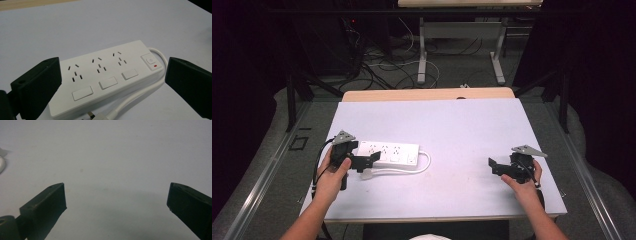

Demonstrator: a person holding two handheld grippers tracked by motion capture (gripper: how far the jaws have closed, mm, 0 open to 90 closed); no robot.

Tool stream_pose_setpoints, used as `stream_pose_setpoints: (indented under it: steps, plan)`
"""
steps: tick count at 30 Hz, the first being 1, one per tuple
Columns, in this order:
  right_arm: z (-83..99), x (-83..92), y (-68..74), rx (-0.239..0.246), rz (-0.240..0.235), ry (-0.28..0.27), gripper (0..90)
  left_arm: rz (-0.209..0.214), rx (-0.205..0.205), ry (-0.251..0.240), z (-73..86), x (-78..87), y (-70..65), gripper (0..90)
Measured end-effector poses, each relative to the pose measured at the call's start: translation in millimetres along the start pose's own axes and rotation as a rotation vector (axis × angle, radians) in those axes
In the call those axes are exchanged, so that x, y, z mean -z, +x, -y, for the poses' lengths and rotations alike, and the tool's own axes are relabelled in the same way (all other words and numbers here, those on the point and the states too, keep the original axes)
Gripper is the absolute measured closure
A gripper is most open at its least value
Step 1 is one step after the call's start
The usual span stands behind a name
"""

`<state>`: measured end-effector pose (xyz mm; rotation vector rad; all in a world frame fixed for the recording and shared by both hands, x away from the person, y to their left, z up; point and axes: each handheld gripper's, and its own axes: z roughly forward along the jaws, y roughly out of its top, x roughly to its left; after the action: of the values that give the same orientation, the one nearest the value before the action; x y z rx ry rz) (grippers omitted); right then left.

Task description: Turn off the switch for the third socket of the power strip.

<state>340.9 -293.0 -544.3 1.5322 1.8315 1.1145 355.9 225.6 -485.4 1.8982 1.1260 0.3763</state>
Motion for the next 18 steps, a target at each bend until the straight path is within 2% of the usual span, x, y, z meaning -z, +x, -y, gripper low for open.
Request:
stream_pose_setpoints:
  steps: [9, 18]
  plan:
    - [-0.2, 0.8, -0.4, 0.006, -0.003, 0.002, 1.5, -0.002, 0.008, -0.032, 13.8, 6.2, -2.0, 0.5]
    - [-0.3, 1.2, -0.4, 0.006, -0.003, -0.001, 1.6, -0.02, 0.045, -0.056, 28.6, 11.6, 4.0, 0.6]
